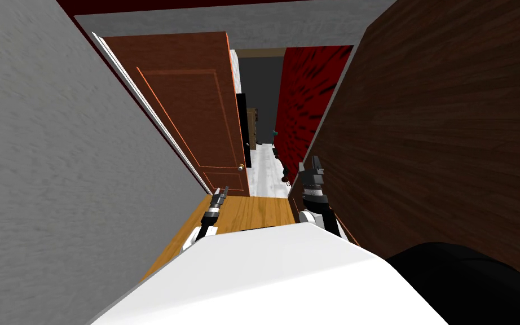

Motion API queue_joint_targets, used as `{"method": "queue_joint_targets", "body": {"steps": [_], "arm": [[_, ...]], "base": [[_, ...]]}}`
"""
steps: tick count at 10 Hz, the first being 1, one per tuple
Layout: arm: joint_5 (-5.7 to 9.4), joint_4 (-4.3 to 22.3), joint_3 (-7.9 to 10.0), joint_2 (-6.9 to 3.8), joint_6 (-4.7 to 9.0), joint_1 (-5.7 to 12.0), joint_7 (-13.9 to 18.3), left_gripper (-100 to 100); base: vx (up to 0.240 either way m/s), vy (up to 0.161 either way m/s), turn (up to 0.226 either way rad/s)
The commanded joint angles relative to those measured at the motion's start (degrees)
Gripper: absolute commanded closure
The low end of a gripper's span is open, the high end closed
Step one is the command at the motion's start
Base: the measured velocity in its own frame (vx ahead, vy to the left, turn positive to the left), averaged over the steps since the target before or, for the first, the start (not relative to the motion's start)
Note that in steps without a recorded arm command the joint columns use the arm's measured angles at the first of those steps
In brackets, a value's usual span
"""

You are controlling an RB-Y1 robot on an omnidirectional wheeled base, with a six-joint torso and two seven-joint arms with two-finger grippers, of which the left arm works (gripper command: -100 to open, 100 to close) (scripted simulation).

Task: Pull the door open

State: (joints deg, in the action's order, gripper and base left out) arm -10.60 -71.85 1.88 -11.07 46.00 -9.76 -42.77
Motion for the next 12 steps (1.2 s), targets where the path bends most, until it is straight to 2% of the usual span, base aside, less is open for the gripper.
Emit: {"method": "queue_joint_targets", "body": {"steps": [1, 11, 12], "arm": [[-0.46, 1.97, 0.14, -0.21, 0.65, 0.46, -1.46, -100], [-2.97, 13.07, 1.02, -1.55, 3.31, 3.94, -8.91, -100], [-3.44, 15.12, 1.18, -1.8, 3.8, 4.59, -10.3, -100]], "base": [[0.099, -0.029, 0.012], [0.097, -0.026, 0.009], [0.13, -0.032, 0.018]]}}
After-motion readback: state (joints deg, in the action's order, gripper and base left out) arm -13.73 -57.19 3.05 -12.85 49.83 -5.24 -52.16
